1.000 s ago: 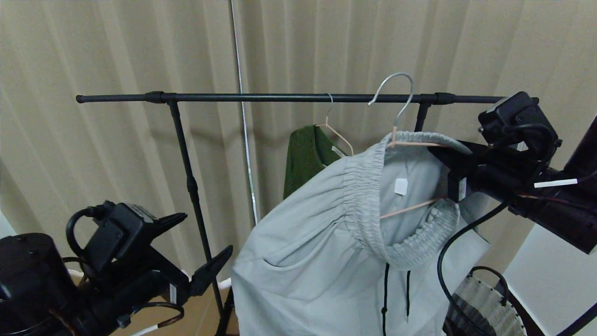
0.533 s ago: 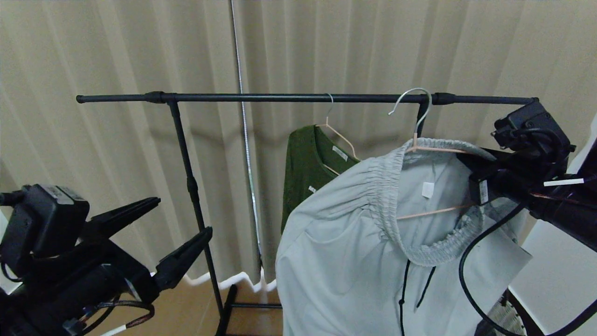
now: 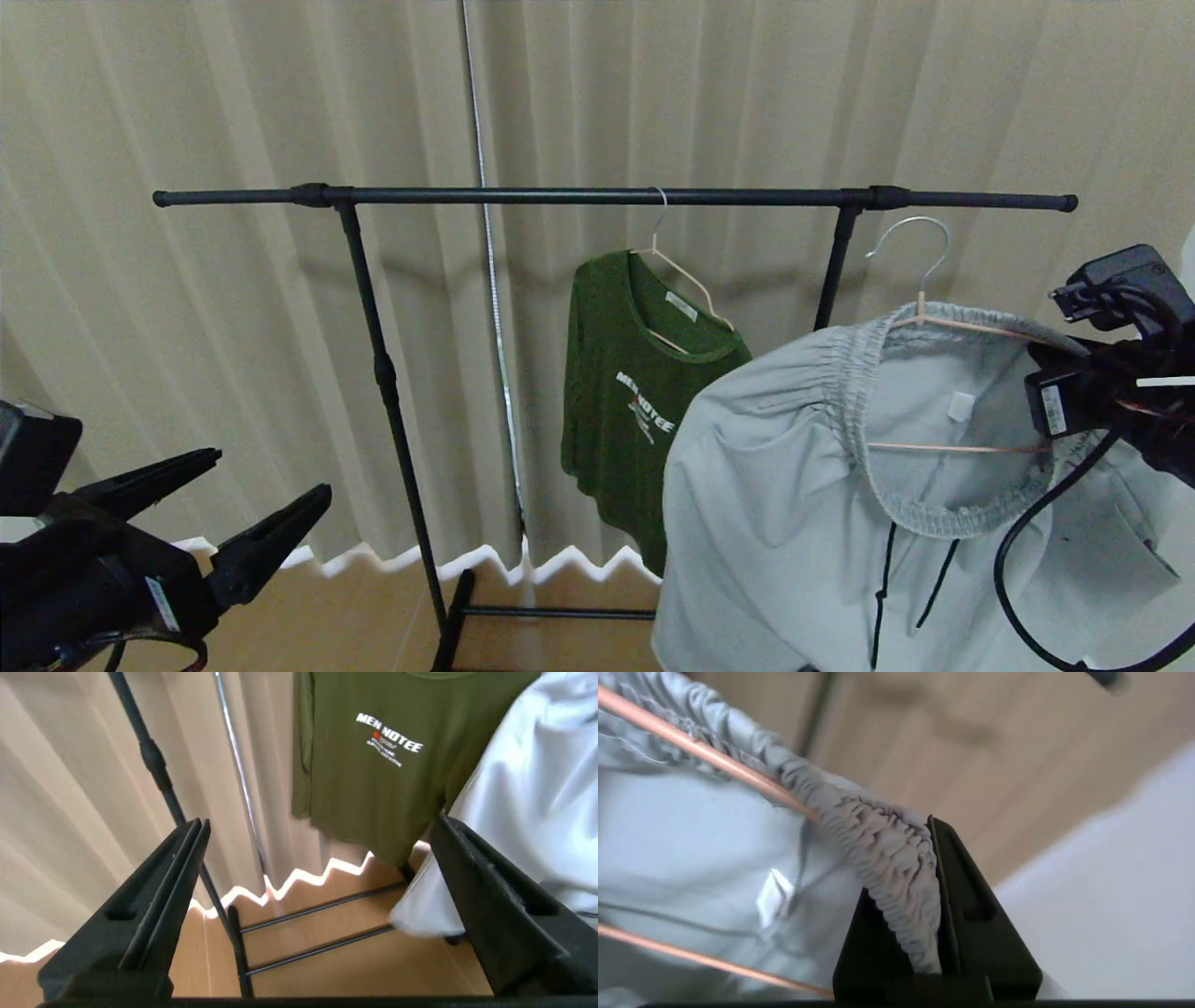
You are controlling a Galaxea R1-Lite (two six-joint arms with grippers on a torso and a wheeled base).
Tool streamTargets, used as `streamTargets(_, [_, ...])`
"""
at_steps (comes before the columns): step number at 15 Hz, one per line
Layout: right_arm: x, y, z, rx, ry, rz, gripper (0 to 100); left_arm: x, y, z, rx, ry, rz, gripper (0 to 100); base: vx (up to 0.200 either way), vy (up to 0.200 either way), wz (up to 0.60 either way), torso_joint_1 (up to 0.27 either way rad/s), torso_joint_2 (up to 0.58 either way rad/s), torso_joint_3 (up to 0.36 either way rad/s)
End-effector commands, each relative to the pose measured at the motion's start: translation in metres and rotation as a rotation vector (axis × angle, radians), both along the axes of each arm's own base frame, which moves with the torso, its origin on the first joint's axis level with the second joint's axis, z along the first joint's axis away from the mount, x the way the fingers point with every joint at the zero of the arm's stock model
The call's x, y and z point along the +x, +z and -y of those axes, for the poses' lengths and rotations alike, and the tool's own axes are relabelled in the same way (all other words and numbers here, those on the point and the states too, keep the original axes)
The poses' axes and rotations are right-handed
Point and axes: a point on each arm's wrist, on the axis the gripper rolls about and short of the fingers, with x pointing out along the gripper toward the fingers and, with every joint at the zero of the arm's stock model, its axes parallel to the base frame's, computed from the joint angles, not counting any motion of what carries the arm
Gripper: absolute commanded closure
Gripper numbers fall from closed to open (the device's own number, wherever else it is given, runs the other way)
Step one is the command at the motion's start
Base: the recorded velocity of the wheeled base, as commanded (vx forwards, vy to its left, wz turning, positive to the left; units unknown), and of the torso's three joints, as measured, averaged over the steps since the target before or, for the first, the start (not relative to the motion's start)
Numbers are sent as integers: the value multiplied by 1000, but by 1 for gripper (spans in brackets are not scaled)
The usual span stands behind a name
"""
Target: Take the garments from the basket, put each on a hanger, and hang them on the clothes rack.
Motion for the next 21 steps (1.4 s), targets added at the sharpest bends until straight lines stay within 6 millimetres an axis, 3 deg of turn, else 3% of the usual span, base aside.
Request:
streamTargets(1, [-5,-2,10,-11,-93,-8,100,1,2,-2,-2,18,8,0,0,0,0,0,0,0])
streamTargets(5, [-12,-14,26,-22,-215,-42,100,0,3,-7,-1,50,16,0,0,0,0,0,0,0])
streamTargets(15, [-36,-23,19,2,-179,-51,100,1,2,-6,0,49,13,0,0,0,0,0,0,0])
streamTargets(21, [-35,-22,18,2,-176,-47,100,1,2,-6,2,50,12,0,0,200,0,14,1,3])
